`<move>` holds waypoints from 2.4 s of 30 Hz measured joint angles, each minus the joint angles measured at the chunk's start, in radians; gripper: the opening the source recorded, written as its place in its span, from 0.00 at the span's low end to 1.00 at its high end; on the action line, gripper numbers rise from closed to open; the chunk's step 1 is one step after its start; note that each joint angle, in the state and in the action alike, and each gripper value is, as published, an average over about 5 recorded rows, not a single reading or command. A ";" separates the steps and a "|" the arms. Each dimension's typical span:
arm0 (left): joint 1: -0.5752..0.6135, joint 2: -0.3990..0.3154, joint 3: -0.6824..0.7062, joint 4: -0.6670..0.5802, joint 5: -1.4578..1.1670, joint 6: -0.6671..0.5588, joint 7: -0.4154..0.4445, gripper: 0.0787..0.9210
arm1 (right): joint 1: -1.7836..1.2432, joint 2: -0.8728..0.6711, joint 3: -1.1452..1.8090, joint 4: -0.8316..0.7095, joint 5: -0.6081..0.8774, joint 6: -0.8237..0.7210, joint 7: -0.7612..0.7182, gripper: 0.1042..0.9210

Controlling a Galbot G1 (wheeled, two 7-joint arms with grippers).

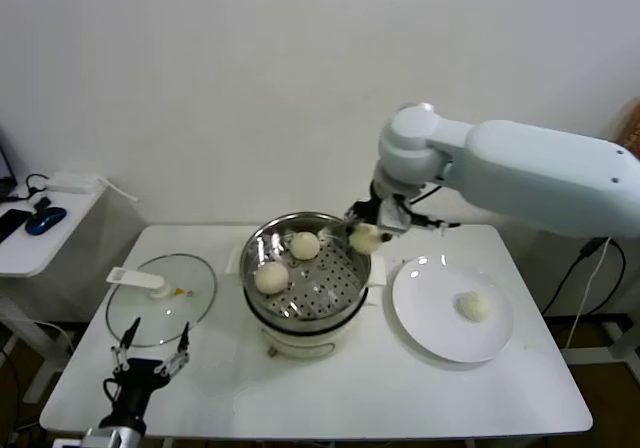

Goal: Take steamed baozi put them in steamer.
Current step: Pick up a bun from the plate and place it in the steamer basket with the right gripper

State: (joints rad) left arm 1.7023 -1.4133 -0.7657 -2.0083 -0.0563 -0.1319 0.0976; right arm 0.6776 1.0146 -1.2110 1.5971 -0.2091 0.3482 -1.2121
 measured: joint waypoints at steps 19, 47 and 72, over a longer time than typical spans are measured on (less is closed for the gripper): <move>-0.001 0.009 -0.006 0.010 -0.006 0.014 -0.005 0.88 | -0.168 0.252 0.006 -0.128 -0.105 0.060 -0.003 0.68; -0.013 0.002 -0.018 0.012 -0.038 0.027 -0.009 0.88 | -0.251 0.280 -0.002 -0.127 -0.150 0.106 -0.010 0.68; -0.020 0.002 -0.022 0.016 -0.045 0.033 -0.013 0.88 | -0.214 0.261 0.025 -0.153 -0.087 0.140 -0.021 0.88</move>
State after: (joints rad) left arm 1.6819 -1.4110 -0.7874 -1.9922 -0.1017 -0.0986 0.0848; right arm 0.4631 1.2754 -1.1860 1.4437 -0.2960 0.4882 -1.2328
